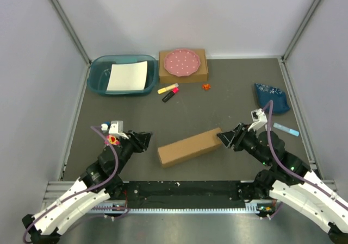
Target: Fold the paper box
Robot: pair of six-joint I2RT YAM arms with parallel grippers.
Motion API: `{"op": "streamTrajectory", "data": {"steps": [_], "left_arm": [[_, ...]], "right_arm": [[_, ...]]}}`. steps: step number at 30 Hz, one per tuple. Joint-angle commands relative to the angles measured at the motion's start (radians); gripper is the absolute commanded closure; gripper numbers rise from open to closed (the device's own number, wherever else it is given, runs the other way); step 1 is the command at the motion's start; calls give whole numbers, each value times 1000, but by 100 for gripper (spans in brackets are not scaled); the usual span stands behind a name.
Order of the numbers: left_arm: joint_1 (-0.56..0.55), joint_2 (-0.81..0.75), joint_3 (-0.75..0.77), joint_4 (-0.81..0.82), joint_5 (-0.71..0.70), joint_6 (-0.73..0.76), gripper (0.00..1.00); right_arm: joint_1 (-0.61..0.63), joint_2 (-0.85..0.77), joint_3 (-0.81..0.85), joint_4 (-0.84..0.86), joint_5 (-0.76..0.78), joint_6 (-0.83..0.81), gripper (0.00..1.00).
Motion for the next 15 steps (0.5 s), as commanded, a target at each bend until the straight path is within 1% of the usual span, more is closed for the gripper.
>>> {"op": "streamTrajectory", "data": {"steps": [1, 6, 9, 11, 15], "left_arm": [[-1, 81, 64, 21, -33, 5, 51], [-1, 94, 67, 84, -41, 28, 51], [-1, 109, 72, 69, -31, 31, 51], [-1, 118, 69, 54, -28, 22, 51], [-1, 120, 54, 52, -24, 23, 51]], "right_arm": [[3, 33, 16, -131, 47, -42, 52], [3, 25, -3, -134, 13, -46, 54], [3, -10, -14, -151, 12, -40, 54], [3, -38, -10, -177, 33, -36, 52], [3, -36, 21, -198, 52, -37, 50]]}}
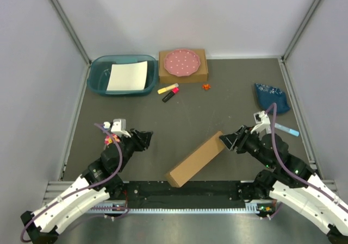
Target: Fold the paper box
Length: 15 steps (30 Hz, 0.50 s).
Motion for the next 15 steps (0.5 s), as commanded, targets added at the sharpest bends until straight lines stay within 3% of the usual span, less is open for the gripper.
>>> {"op": "streamTrajectory", "data": {"steps": [1, 9, 15], "left_arm": [[-1, 6, 23, 37, 2, 9, 51], [-2, 20, 18, 36, 31, 20, 51], [-2, 22, -19, 49, 79, -4, 52]], "right_arm": [[3, 13, 30, -137, 61, -19, 48], [1, 92, 152, -180, 104, -64, 45], [3, 12, 224, -264, 180, -76, 44]]}}
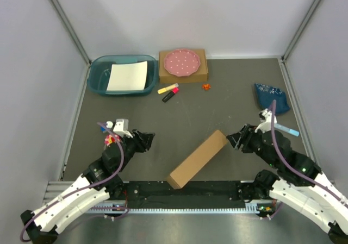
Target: Fold the paper box
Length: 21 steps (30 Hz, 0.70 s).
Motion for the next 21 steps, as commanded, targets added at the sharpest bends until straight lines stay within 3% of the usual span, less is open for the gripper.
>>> {"op": "streamTrajectory", "data": {"steps": [1, 4, 8, 11, 14, 16, 18, 21], "left_arm": [[-1, 5, -26, 63, 53, -8, 52], [-2, 27, -42, 89, 90, -27, 53], [-1, 31, -13, 64, 75, -38, 54], [-1, -27, 59, -29, 4, -35, 53], [-2, -100, 119, -88, -63, -17, 49], [-1, -124, 154, -119, -65, -6, 47], [-2, -125, 168, -135, -35, -15, 46], [-2, -110, 170, -151, 33, -56, 46]], "right_arm": [[3, -36, 123, -92, 95, -41, 43], [3, 15, 202, -139, 83, -67, 43], [3, 13, 168, 41, -30, -90, 44], [1, 100, 174, 70, -47, -86, 44], [1, 180, 177, 73, -25, -95, 40], [1, 202, 171, 76, 23, -93, 29], [1, 237, 166, 105, 34, -93, 24], [1, 271, 192, 148, -17, -93, 24]]}}
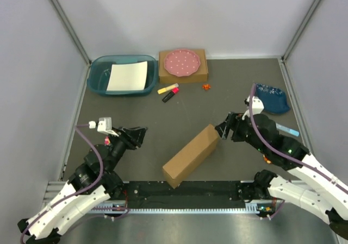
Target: Fold the paper box
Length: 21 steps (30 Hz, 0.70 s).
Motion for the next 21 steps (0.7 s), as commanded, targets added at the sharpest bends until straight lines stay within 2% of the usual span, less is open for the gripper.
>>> {"op": "streamTrajectory", "data": {"steps": [1, 5, 7, 10, 11, 12, 13, 16, 17, 21], "left_arm": [[-2, 16, 15, -58, 52, -45, 46], [-1, 7, 3, -99, 33, -56, 46], [-2, 6, -16, -61, 47, -24, 45], [-1, 60, -45, 46, 87, 37, 44], [-1, 83, -44, 74, 104, 57, 44], [-1, 138, -41, 91, 128, 71, 44], [-2, 167, -25, 110, 136, 87, 44], [-2, 264, -31, 214, 225, 116, 44], [-2, 286, -42, 254, 251, 113, 44], [-2, 397, -85, 384, 340, 59, 45]], "right_arm": [[1, 24, 40, 103, -32, -10, 24], [1, 17, 115, 50, -121, 2, 18], [1, 75, 221, -109, -98, 20, 9], [3, 181, 399, -353, -43, 133, 8], [1, 194, 430, -377, -47, 155, 8], [1, 200, 468, -391, -65, 183, 2], [1, 203, 477, -399, -78, 210, 1], [0, 247, 513, -429, -139, 277, 1], [1, 296, 531, -489, -145, 275, 1], [1, 343, 585, -610, -122, 264, 1]]}}
